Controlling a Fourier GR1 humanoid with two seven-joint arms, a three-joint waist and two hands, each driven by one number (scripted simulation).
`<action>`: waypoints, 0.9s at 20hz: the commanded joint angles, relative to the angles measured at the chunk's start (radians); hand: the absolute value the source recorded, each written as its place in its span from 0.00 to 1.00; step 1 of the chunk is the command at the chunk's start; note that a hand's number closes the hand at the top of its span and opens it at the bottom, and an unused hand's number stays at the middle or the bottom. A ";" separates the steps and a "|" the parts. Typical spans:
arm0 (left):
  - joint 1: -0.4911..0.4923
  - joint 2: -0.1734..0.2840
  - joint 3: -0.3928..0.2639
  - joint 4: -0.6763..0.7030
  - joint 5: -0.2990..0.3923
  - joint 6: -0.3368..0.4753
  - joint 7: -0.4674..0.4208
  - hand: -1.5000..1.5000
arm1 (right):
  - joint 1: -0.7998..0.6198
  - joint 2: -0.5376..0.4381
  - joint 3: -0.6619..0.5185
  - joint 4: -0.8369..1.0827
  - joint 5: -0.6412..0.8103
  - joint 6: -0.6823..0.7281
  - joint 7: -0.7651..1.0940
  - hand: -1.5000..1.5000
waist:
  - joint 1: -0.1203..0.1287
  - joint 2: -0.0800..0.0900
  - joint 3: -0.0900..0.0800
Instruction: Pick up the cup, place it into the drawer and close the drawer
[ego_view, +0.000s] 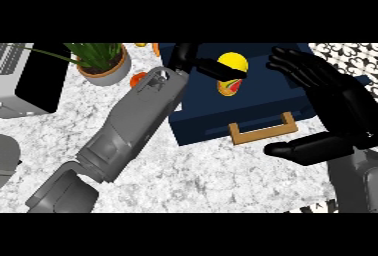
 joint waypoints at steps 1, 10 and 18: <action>0.008 0.000 0.015 -0.054 0.087 -0.037 -0.064 0.00 | -0.023 0.007 0.081 0.009 -0.072 0.112 0.012 1.00 | -0.003 0.001 -0.001; 0.008 0.000 0.054 -0.047 0.190 0.056 -0.203 0.00 | 0.050 -0.191 0.217 -0.017 -0.005 0.341 0.141 1.00 | 0.064 -0.026 -0.001; 0.034 0.000 0.067 -0.023 0.229 0.029 -0.265 0.00 | 0.136 -0.209 0.309 0.005 0.433 0.208 0.039 0.00 | 0.145 -0.035 0.000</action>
